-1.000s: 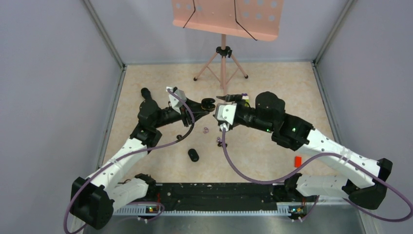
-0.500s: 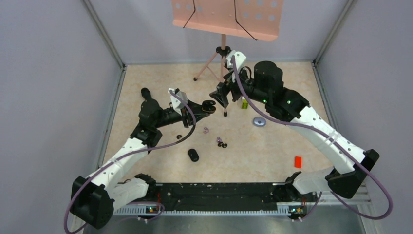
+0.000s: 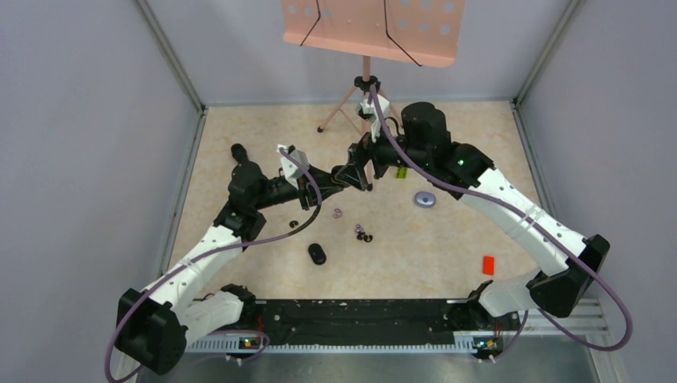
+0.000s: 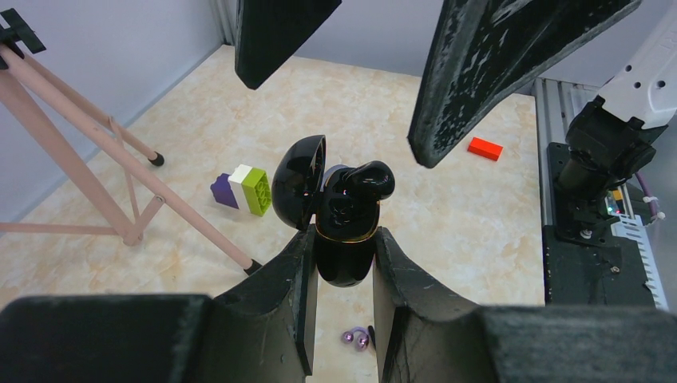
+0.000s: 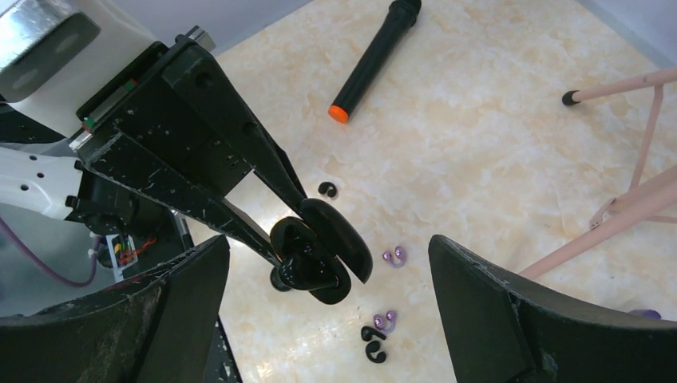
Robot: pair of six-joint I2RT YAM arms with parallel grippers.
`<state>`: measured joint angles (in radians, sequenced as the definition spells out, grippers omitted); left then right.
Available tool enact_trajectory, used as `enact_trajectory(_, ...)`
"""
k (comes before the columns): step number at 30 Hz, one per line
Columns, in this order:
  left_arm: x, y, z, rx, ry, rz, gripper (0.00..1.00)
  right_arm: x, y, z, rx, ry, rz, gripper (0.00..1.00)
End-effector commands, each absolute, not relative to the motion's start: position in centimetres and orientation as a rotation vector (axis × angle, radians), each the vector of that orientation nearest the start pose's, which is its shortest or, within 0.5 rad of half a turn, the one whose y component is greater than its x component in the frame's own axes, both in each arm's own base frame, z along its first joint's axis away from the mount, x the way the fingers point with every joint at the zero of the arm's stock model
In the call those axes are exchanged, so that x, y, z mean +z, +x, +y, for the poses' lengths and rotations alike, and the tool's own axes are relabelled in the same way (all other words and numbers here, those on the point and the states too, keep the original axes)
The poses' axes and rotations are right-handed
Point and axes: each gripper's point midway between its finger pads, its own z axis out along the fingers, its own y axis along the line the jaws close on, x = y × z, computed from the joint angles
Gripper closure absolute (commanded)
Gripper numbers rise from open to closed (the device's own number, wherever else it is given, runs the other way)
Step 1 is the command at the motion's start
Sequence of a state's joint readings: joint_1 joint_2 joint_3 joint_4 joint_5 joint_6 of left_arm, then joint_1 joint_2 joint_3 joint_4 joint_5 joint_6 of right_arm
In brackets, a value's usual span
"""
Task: Insert the wireless bluetooth earbuds into the charging case
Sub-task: Insert the right earbud into the right side groove of the charging case.
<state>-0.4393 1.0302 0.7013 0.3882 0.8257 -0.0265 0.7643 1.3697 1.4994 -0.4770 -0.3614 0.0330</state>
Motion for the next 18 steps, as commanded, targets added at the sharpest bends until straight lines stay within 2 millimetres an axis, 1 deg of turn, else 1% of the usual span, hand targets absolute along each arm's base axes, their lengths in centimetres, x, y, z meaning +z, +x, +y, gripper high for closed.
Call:
enact_trajectory(1, 32.0, 23.9, -25.8, -0.962, 0.987, 1.187, 1.0, 33.7, 25.8, 32.9, 0.899, -0.91, 1.801, 0.09)
enact_trajectory(4, 32.1, 23.8, -25.8, -0.961, 0.987, 1.187, 1.0, 33.0, 25.9, 32.8, 0.903, -0.917, 1.817, 0.1)
enact_trajectory(9, 32.2, 23.7, -25.7, -0.96, 0.988, 1.186, 1.0, 31.8, 26.2, 32.1, 0.896, -0.907, 1.86, 0.12)
enact_trajectory(18, 32.2, 23.6, -25.7, -0.964, 0.989, 1.186, 1.0, 30.8, 27.1, 31.3, 0.897, -0.873, 1.905, 0.15)
